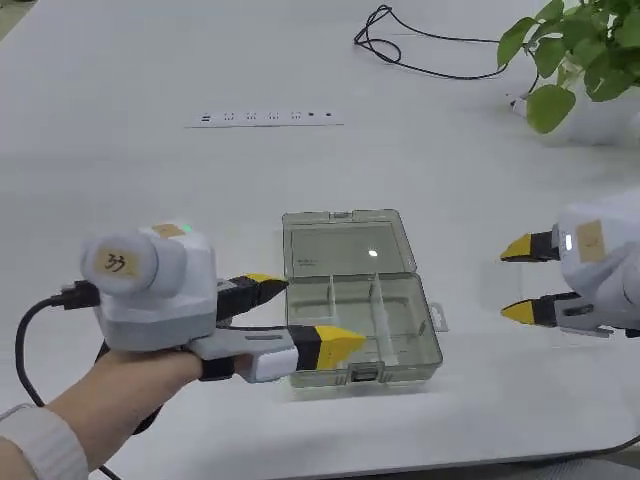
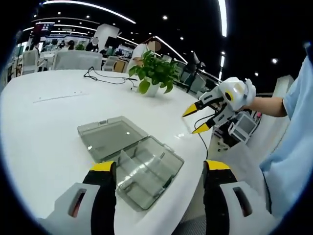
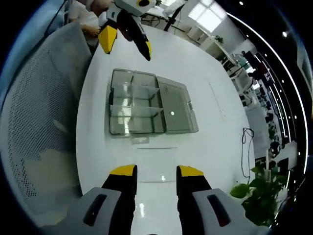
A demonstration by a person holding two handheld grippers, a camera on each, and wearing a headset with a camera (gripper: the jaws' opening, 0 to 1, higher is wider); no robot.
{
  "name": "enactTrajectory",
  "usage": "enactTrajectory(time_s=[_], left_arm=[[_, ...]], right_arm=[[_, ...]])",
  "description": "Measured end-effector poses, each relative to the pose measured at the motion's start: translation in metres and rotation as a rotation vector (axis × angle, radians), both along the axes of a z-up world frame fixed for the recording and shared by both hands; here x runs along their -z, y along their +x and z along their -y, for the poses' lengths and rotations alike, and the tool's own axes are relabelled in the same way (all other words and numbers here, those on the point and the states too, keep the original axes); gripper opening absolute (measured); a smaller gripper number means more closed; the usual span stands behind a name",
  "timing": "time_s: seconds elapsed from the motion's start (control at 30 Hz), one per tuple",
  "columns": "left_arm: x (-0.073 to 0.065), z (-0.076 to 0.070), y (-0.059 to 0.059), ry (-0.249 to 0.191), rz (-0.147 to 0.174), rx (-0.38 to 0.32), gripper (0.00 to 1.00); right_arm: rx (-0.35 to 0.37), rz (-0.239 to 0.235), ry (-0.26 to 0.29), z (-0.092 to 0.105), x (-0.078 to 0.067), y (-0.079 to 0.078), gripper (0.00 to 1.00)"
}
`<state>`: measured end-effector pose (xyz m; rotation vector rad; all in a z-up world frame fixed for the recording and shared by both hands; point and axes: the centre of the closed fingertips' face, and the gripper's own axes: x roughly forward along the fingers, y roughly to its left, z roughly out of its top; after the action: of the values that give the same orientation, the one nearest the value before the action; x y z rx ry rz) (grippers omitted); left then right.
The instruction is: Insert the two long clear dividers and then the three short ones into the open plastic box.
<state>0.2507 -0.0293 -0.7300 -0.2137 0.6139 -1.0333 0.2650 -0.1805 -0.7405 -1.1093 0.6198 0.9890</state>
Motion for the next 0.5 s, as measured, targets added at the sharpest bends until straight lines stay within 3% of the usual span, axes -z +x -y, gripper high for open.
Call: enactTrajectory(time_s=[0.17,0.33,0.37,0.4,0.43,0.5], left_arm=[[-0.006,0.019,0.000,-0.004,-0.033,0.030,0.57],[-0.008,0.045,-0.008,-0.047,-0.128,0.067,0.41],[-0.007,0.050,-0.011,-0.053,-0.161,0.071,0.38],[-0.007,0.052,-0.011,-0.062,-0.168,0.076,0.36],[-0.008,0.057,-0.011,-0.085,-0.195,0.070,0.34],[-0.009,0.062,-0.012,-0.104,-0.227,0.060,0.30]], right_arm=[[-0.013,0.045,0.026,-0.019,-0.016,-0.009,0.32],[-0.038,0.077,0.041,-0.042,-0.026,-0.017,0.32],[-0.044,0.080,0.039,-0.045,-0.026,-0.019,0.32],[-0.054,0.090,0.031,-0.048,-0.026,-0.019,0.32],[-0.078,0.111,0.011,-0.052,-0.025,-0.020,0.32],[-0.074,0.098,0.021,-0.059,-0.022,-0.023,0.32]])
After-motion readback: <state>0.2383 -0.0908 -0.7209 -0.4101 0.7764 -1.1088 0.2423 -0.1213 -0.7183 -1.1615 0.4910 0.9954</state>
